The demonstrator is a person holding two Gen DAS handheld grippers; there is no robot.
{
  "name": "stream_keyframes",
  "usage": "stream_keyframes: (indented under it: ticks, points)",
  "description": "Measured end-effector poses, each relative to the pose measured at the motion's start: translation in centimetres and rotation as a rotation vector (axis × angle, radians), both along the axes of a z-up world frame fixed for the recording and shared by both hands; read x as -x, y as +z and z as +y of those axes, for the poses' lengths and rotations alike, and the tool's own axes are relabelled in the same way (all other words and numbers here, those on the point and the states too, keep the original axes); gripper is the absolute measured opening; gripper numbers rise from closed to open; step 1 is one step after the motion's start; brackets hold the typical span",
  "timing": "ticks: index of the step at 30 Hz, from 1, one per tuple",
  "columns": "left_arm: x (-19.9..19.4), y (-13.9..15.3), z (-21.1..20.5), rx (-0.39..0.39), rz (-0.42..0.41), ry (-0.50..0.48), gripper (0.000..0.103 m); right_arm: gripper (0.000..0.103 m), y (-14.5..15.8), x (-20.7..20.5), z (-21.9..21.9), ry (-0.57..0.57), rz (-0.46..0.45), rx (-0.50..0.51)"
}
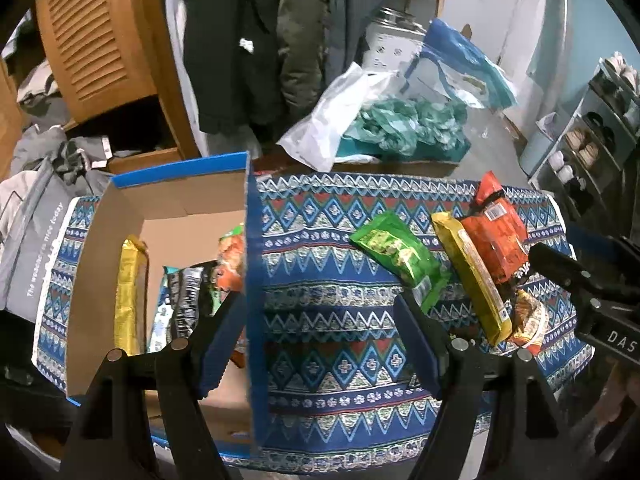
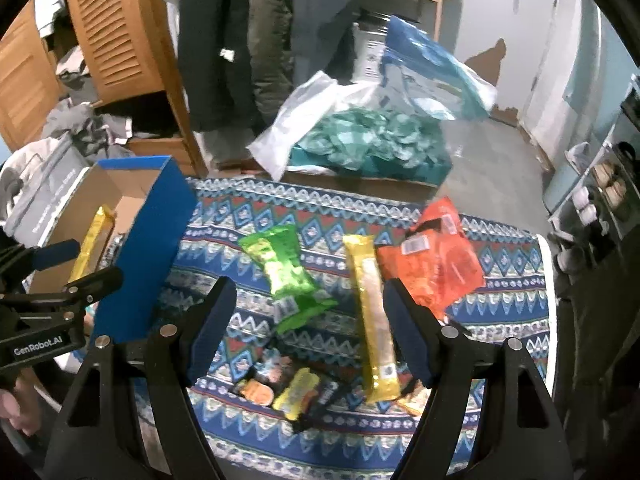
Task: Organize snacks
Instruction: 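Reach both tools back to the snack pile, then grasp the orange noodle bag with the right tool while the left tool grasps the green pea bag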
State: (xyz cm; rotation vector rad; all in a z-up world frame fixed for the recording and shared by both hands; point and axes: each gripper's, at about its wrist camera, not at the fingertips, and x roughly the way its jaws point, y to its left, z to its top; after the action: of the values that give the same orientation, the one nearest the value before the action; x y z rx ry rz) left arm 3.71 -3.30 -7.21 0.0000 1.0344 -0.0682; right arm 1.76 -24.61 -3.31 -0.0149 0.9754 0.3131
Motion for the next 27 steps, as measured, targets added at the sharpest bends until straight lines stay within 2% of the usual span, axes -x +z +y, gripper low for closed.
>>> stream_keyframes:
  ticks: [12, 18, 23, 27]
  points:
    - [-1.3, -1.5, -3.6, -0.012, 0.057, -0.042, 0.077, 0.076, -2.6, -0.6, -4.3, -0.061, 0.048, 0.015]
    - [-2.6, -2.4, -4.9, 0.026, 0.103, -0.034, 0.077, 0.076, -4.2, -2.5, -6.5, -0.066, 0.106, 0.019]
    - [-3.9, -3.4, -6.2, 0.005, 0.131, -0.038, 0.077, 0.076, -5.6, -4.6, -8.0, -0.063, 0.159, 0.026]
    - [-4.9, -4.1, -6.7, 0.016, 0.16, -0.036, 0.077, 0.076, -6.5, -6.5, -8.6, -0.038, 0.203, 0.047]
